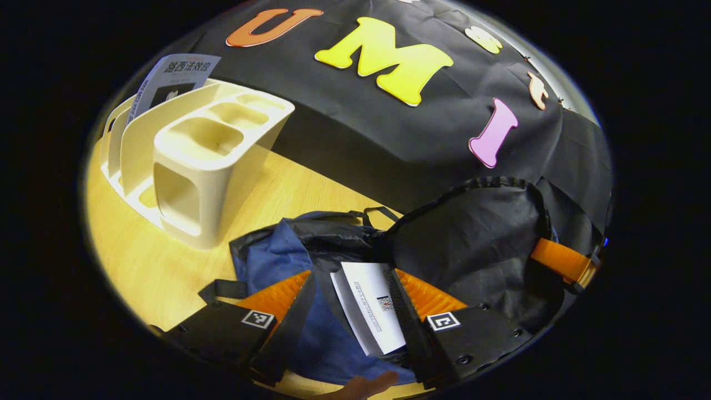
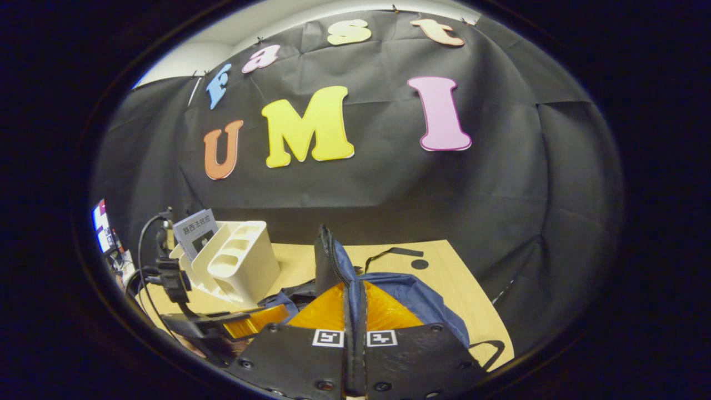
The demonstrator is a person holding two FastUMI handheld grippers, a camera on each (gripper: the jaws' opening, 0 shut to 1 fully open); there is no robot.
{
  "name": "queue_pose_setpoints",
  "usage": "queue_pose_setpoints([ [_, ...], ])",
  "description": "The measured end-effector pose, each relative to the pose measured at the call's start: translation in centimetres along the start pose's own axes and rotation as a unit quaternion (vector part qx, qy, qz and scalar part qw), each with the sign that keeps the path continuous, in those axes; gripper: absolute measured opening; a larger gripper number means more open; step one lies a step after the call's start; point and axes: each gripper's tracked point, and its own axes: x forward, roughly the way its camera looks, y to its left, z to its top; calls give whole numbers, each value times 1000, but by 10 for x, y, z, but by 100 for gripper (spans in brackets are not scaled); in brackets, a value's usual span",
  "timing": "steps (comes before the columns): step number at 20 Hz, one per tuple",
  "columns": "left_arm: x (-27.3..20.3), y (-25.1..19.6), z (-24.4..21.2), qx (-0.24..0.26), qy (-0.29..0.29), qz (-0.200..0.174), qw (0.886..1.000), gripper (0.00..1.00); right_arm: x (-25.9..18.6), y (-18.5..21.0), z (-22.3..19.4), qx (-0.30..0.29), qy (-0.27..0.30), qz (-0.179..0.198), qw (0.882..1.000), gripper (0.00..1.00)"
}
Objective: Open the schoolbag, grab two books from the bookshelf and put them into the schoolbag.
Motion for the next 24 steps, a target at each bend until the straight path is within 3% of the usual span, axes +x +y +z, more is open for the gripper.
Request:
queue_pose_setpoints([
  [4, -29, 14, 22, 63, -24, -2, 998, 87, -1, 5, 2, -8, -3, -9, 1000, 0],
  [11, -76, 57, 73, 131, -73, 66, 986, 87, -4, 7, -1, -8, -9, -21, 1000, 0],
  [17, -111, 91, 142, 231, -119, 126, 958, 89, -1, 6, -2, -13, -10, -27, 999, 1],
  [21, -129, 98, 183, 233, -136, 134, 954, 94, 3, 5, 2, -18, -12, -30, 999, 1],
  [24, -136, 115, 225, 237, -154, 162, 946, 94, 3, 7, 6, -21, -13, -30, 999, 0],
])
